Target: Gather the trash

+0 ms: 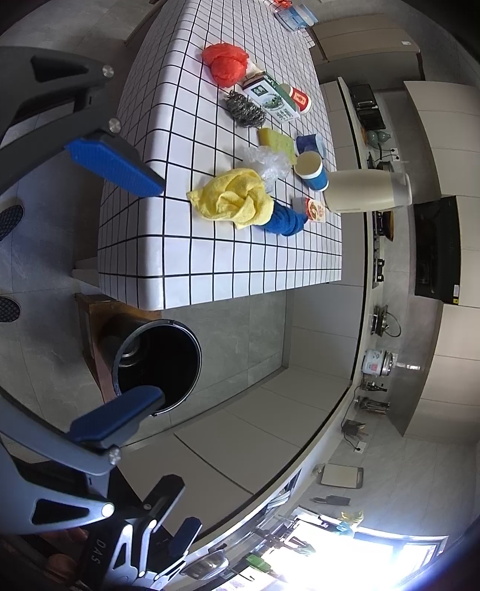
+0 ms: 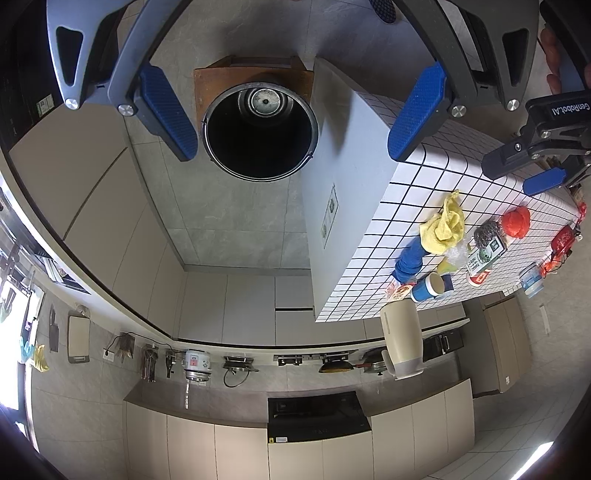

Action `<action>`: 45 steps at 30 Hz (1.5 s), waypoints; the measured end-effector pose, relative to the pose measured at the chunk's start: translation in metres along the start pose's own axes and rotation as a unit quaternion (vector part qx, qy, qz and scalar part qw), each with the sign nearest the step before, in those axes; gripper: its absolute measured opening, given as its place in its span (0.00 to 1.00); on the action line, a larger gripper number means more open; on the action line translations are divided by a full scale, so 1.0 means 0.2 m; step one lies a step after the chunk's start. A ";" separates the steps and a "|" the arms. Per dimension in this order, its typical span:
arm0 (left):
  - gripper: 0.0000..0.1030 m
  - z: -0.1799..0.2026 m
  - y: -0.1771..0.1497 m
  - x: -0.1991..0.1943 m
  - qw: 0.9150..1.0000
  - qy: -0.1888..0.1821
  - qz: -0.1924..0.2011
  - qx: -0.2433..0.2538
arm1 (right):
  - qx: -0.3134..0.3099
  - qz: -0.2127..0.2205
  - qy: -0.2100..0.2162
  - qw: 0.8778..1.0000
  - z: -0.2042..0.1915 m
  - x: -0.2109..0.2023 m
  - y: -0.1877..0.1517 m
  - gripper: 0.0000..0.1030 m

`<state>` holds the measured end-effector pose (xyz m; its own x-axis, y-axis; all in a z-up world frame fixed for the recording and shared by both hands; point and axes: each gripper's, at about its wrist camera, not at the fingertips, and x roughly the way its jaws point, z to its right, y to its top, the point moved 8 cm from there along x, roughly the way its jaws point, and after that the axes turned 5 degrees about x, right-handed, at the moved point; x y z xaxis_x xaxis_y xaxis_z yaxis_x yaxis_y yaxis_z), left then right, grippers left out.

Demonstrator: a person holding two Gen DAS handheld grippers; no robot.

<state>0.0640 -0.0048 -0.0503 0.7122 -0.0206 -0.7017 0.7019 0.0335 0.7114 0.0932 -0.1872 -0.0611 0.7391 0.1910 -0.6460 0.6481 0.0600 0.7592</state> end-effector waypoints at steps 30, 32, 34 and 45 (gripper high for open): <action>1.00 -1.08 -0.12 0.00 0.987 0.079 0.017 -0.135 | -0.023 -0.028 0.101 0.994 -0.78 0.38 0.11 1.00; 1.00 -1.18 -0.14 0.01 0.987 0.081 0.013 -0.141 | -0.031 -0.029 0.101 0.994 -0.86 0.42 0.10 1.00; 1.00 -1.27 -0.15 0.02 0.986 0.091 0.009 -0.139 | -0.035 -0.028 0.100 0.994 -0.93 0.45 0.10 1.00; 0.99 -1.74 -0.15 0.23 0.987 0.104 -0.020 -0.122 | -0.044 -0.039 0.081 0.995 -1.26 0.77 0.10 1.00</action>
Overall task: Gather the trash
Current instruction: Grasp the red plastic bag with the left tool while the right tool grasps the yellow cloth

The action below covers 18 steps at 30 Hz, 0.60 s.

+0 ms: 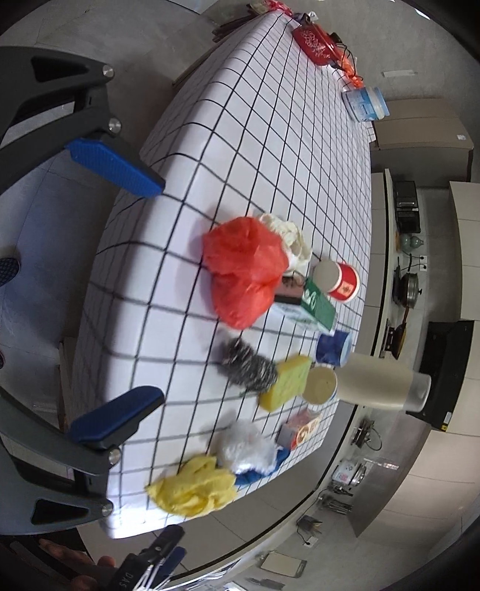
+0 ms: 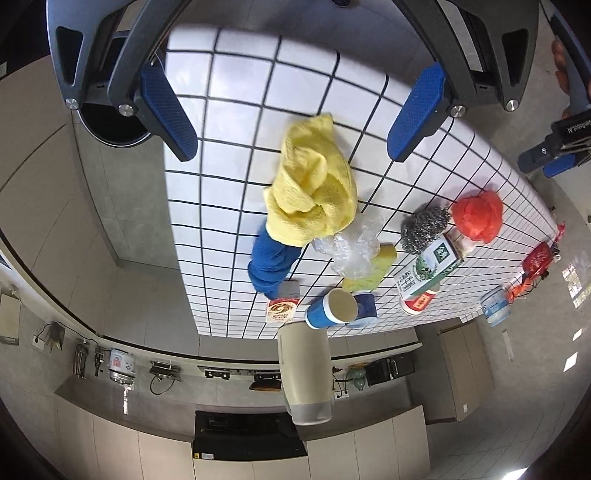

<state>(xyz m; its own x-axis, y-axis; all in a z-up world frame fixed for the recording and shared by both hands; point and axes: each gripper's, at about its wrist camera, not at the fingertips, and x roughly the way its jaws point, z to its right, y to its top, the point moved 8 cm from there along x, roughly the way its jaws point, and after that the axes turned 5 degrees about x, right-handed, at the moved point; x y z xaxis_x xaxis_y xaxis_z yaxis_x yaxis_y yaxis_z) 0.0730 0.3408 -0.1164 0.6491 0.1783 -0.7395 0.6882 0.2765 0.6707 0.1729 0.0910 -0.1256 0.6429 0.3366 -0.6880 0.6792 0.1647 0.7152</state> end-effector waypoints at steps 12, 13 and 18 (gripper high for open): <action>0.72 -0.12 0.14 0.33 0.999 -0.031 -0.013 0.003 | 0.029 -0.030 -0.022 0.999 -0.03 0.33 0.02 0.73; 0.65 -0.13 0.14 0.34 0.999 -0.035 -0.013 0.002 | 0.032 -0.035 -0.019 0.999 -0.04 0.35 0.01 0.67; 0.22 -0.14 0.16 0.35 0.998 -0.062 -0.001 0.000 | 0.040 -0.035 -0.003 0.999 -0.08 0.38 -0.01 0.21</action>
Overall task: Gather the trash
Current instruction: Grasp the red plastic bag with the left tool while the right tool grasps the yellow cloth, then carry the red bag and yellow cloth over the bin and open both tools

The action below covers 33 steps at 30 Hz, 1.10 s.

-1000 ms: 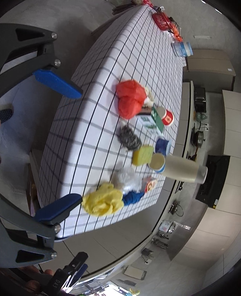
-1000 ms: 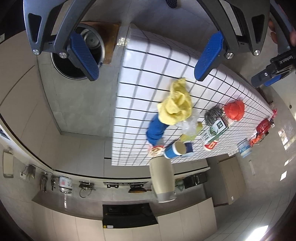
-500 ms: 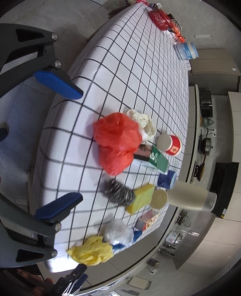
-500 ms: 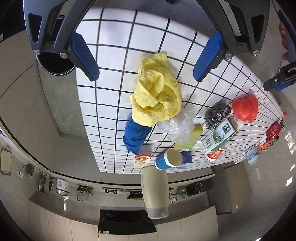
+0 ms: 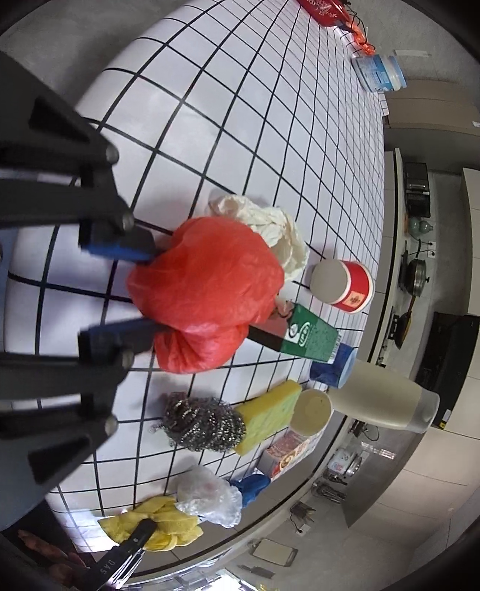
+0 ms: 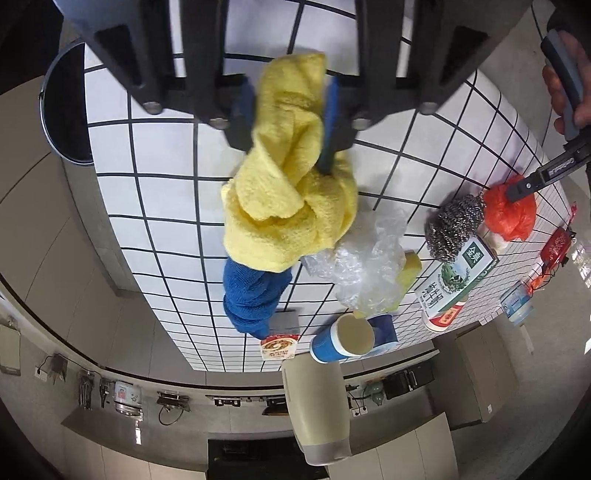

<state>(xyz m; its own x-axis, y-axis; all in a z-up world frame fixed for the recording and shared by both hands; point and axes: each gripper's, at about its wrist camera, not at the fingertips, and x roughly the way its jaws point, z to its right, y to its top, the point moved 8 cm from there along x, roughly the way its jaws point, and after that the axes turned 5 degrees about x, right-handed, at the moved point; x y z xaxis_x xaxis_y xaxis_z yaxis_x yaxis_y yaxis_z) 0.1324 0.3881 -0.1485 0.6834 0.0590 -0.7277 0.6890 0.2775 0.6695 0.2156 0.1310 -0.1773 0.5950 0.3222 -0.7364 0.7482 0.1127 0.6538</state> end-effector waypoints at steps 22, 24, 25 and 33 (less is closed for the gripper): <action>0.16 0.52 -0.03 -0.42 0.996 -0.042 0.062 0.055 | 0.027 0.070 0.009 0.997 0.30 -0.50 0.01 0.16; 0.16 0.64 -0.04 -0.44 0.995 -0.055 0.062 0.064 | 0.034 0.075 0.004 0.997 0.38 -0.56 0.01 0.16; 0.16 0.70 -0.05 -0.45 0.994 -0.061 0.063 0.068 | 0.039 0.078 0.002 0.996 0.44 -0.60 0.00 0.16; 0.16 1.26 -0.09 -0.48 0.983 -0.119 0.062 0.122 | 0.073 0.102 -0.029 0.992 0.89 -0.88 -0.04 0.16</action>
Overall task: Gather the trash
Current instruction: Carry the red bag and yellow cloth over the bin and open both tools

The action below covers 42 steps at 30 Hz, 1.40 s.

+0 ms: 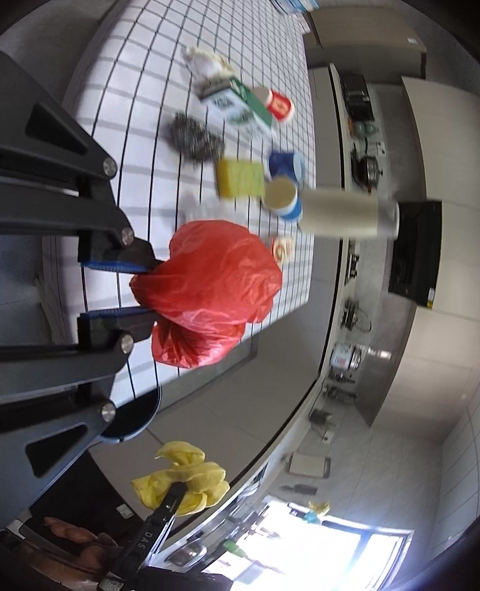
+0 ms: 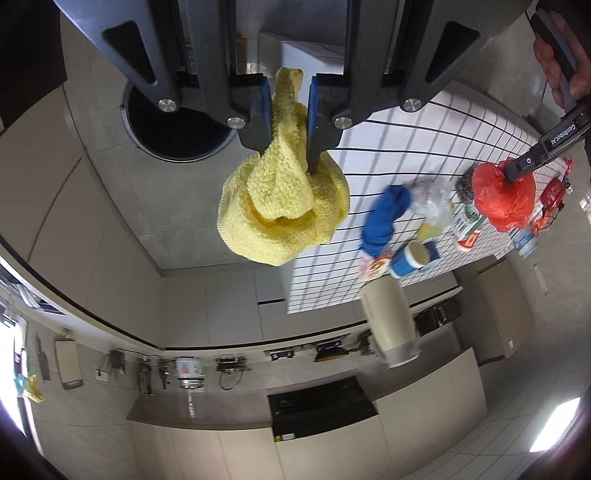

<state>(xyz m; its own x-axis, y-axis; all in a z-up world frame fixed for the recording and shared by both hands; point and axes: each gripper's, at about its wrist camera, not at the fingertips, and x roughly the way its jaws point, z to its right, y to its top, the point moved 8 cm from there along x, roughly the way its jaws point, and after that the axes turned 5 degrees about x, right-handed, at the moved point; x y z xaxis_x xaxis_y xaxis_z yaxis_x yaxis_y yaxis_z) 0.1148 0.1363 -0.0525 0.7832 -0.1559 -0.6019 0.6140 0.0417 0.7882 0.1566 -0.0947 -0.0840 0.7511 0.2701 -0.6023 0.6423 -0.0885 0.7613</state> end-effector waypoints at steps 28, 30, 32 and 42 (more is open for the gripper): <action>0.16 1.11 -0.27 0.58 0.991 -0.059 -0.099 0.065 | 0.027 -0.077 -0.008 0.997 1.06 -0.05 -0.18 0.16; 0.16 1.12 -0.30 0.62 0.991 -0.051 -0.106 0.061 | 0.023 -0.089 -0.004 0.996 1.07 0.00 -0.21 0.16; 0.16 1.12 -0.34 0.67 0.991 -0.043 -0.115 0.059 | 0.017 -0.103 0.002 0.995 1.08 0.06 -0.26 0.16; 0.27 1.16 -0.47 0.94 0.987 -0.023 -0.157 0.039 | -0.009 -0.168 0.030 0.985 1.18 0.41 -0.39 0.18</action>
<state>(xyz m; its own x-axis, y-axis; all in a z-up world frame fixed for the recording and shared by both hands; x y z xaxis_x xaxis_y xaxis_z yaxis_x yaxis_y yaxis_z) 0.1809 -0.1260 -0.2091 0.5486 -0.1934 -0.8134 0.8155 -0.0912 0.5716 0.2034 -0.2928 -0.2496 0.4860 0.3384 -0.8058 0.8500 0.0317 0.5259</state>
